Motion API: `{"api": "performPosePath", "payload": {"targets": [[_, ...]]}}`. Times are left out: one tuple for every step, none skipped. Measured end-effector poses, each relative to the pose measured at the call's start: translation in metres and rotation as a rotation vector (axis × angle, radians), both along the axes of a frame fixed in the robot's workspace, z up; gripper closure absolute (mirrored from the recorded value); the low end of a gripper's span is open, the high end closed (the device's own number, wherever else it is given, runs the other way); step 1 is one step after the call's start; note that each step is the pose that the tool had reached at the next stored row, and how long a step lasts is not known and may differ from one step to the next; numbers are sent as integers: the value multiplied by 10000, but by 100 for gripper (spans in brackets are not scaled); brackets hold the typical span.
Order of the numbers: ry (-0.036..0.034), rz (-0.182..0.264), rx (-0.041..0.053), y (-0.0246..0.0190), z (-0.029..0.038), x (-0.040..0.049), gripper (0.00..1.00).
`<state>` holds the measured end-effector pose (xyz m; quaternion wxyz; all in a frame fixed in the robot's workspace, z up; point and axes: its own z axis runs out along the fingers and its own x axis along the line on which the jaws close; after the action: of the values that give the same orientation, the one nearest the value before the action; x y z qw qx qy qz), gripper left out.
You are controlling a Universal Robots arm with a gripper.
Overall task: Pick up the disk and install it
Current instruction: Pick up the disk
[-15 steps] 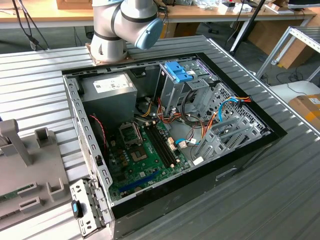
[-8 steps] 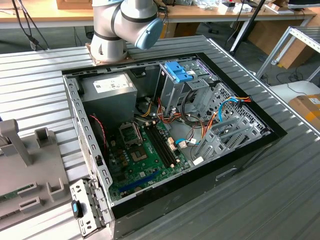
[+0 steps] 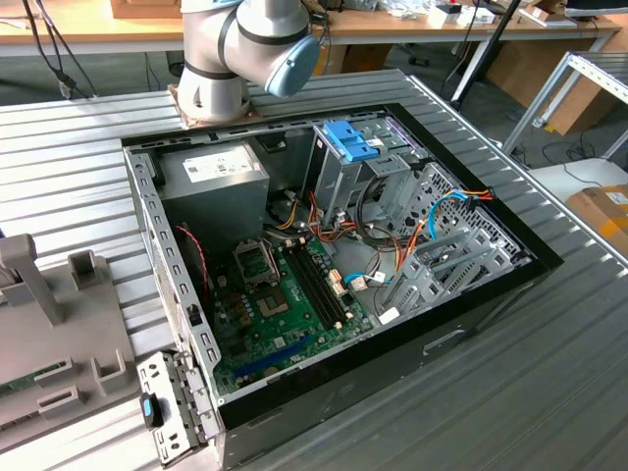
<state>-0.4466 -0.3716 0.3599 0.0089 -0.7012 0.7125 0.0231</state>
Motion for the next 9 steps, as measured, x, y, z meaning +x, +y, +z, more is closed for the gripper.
{"api": "performPosePath", "payload": {"targets": [[-9,-1,1,0,-8,-4,34],[-23,2,1,-1,-56,-6,34],[-22,0,0,-2,-85,-7,34],[-22,-1,0,-2,-105,-7,34],[-23,0,-1,-3,-124,-7,34],[-21,1,-1,-3,-124,-6,34],[-21,1,-1,-3,-124,-7,34],[-22,1,0,-3,-125,-6,34],[-23,1,0,-3,-125,-6,34]]}}
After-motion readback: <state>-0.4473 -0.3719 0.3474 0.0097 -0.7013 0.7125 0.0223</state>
